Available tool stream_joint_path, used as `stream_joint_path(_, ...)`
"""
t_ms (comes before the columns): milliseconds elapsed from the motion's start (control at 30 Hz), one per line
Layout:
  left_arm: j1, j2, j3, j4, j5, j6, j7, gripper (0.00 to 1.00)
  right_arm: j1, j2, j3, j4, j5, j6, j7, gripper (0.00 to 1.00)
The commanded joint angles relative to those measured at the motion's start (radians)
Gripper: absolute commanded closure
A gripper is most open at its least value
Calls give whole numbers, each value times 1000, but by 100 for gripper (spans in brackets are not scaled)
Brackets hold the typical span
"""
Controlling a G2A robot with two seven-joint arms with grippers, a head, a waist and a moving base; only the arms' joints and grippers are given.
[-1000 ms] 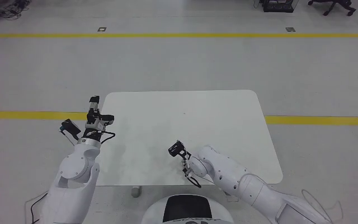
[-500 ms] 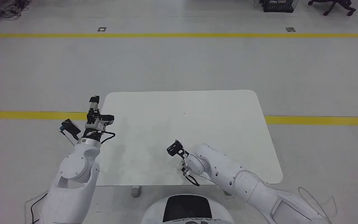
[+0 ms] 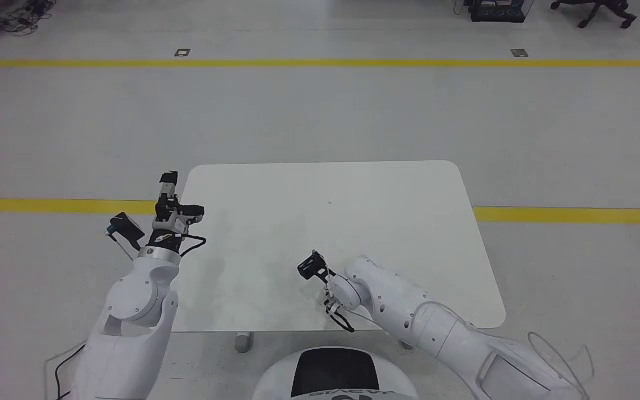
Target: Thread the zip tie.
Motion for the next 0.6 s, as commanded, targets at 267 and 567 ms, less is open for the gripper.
stream_joint_path(267, 0, 0, 0, 0, 0, 0, 0, 0, 1, -13, 0, 14, -10, 4, 2, 89)
stream_joint_path(567, 0, 0, 0, 0, 0, 0, 0, 0, -6, -19, 7, 14, -25, 9, 10, 82)
